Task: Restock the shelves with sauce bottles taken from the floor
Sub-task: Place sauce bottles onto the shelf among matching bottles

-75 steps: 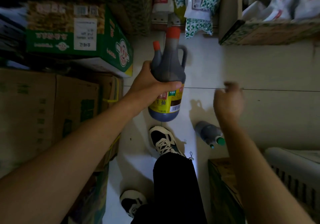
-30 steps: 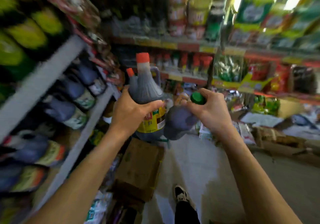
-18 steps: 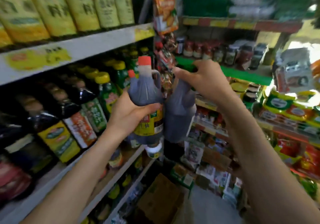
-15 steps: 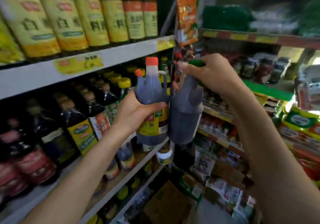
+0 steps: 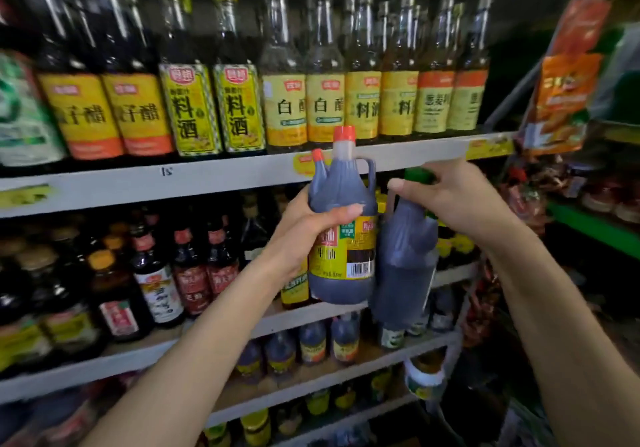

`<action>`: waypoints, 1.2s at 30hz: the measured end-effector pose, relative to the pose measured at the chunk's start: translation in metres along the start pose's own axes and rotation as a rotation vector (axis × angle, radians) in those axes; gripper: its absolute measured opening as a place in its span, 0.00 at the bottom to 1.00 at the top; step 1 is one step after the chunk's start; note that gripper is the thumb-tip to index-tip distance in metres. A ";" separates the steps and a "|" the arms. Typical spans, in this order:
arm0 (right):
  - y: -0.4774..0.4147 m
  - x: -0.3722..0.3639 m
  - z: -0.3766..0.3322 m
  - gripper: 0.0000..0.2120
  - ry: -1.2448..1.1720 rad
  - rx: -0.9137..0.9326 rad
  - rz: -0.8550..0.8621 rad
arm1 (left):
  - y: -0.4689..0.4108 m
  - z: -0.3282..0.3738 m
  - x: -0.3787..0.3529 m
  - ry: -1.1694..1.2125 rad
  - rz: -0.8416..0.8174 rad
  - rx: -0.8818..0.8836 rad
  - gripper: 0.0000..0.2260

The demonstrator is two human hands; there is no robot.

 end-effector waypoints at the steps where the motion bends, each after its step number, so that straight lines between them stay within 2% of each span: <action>1: -0.002 -0.006 -0.002 0.20 -0.024 0.022 -0.004 | 0.003 0.002 0.004 -0.013 0.025 -0.013 0.25; 5: -0.011 -0.029 -0.010 0.21 -0.060 0.086 -0.053 | 0.016 0.008 0.022 -0.042 0.068 -0.013 0.20; 8: -0.017 -0.041 -0.015 0.20 -0.151 0.135 -0.118 | 0.028 0.004 0.032 0.021 0.025 0.051 0.24; 13: -0.022 -0.042 -0.013 0.15 -0.464 0.264 -0.438 | 0.051 -0.006 0.041 0.185 -0.013 0.144 0.24; 15: -0.021 -0.046 -0.013 0.17 -0.550 0.296 -0.537 | 0.057 -0.006 0.041 0.247 -0.006 0.189 0.24; 19: -0.015 -0.057 -0.008 0.21 -0.698 0.322 -0.616 | 0.062 -0.004 0.040 0.294 -0.010 0.276 0.27; 22: -0.011 -0.062 -0.001 0.15 -0.746 0.305 -0.676 | 0.066 -0.005 0.037 0.322 -0.043 0.315 0.29; 24: -0.010 -0.065 0.003 0.13 -0.752 0.303 -0.690 | 0.066 -0.009 0.035 0.339 -0.048 0.325 0.29; 30: -0.013 -0.076 0.012 0.20 -0.724 0.227 -0.696 | 0.056 -0.003 0.022 0.328 -0.196 0.365 0.29; 33: -0.014 -0.082 0.015 0.17 -0.771 0.187 -0.715 | 0.054 -0.004 0.018 0.354 -0.155 0.375 0.30; 36: -0.015 -0.089 0.022 0.25 -0.809 0.123 -0.608 | 0.052 -0.003 0.013 0.343 -0.130 0.326 0.27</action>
Point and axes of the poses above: each hand's wrist, its own y-axis away from the middle knuckle, its own x-axis out of the back of the hand, z = x × y, the point moved 3 cm from there along -y, towards the middle knuckle, and after that the axes turned 3 degrees about y, right-handed, at the moved point
